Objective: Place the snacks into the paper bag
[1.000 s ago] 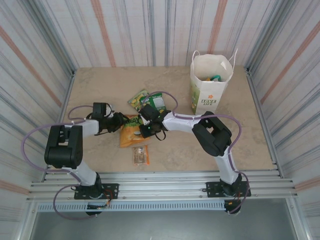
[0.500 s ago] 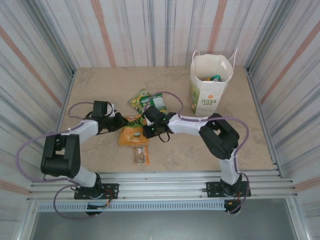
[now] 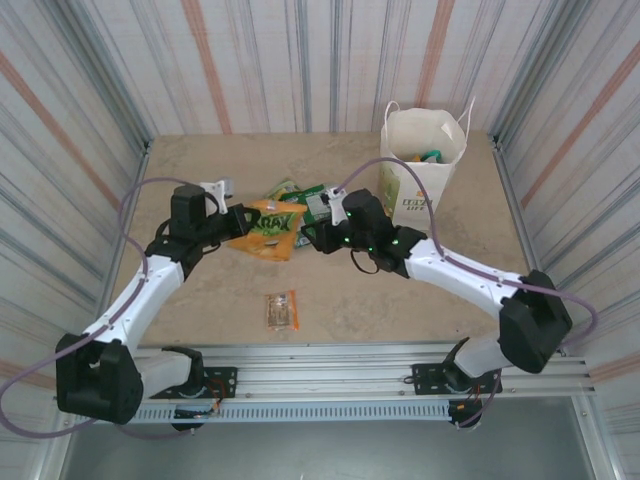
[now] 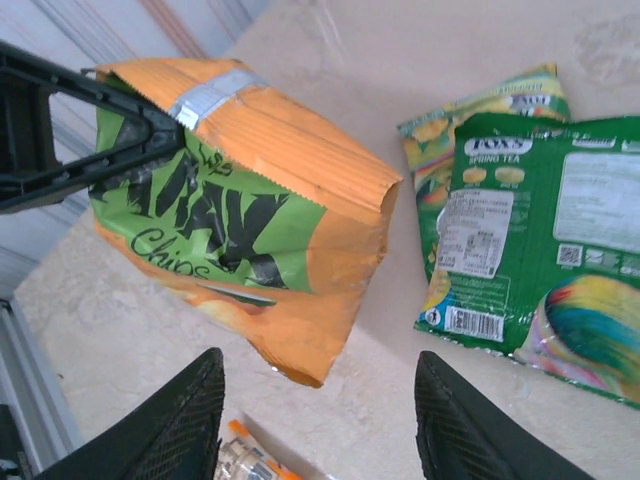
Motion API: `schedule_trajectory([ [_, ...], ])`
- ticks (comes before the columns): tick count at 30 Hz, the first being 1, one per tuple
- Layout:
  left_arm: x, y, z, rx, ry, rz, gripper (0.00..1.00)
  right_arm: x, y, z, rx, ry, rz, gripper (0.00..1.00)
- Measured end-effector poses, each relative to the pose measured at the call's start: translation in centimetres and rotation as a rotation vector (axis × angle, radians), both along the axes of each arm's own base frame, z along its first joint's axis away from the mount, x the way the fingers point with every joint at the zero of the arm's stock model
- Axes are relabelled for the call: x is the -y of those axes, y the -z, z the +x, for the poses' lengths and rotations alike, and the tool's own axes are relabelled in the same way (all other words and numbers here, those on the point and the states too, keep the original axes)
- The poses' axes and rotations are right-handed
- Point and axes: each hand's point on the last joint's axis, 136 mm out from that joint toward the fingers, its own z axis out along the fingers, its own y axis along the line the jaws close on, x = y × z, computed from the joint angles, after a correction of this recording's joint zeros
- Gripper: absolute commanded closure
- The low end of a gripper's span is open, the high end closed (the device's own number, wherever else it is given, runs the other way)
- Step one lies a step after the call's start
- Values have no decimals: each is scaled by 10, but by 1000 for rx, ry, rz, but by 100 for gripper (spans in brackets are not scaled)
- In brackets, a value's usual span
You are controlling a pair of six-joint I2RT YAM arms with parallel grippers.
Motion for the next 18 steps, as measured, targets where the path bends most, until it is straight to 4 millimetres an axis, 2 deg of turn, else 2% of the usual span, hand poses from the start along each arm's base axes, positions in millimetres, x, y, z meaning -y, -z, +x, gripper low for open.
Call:
schedule_trajectory([
  [4,26,-30,-5,61,66,-63,96,15,-11,-6,74,-29,37,34],
  [7,41,-53,-8,101,105,-121,96,29,-20,-5,130,-33,68,31],
  [15,68,-103,-16,189,196,-255,95,64,-52,-2,278,-38,173,30],
  [18,75,-115,-15,205,224,-297,95,67,-66,-5,325,-73,202,30],
])
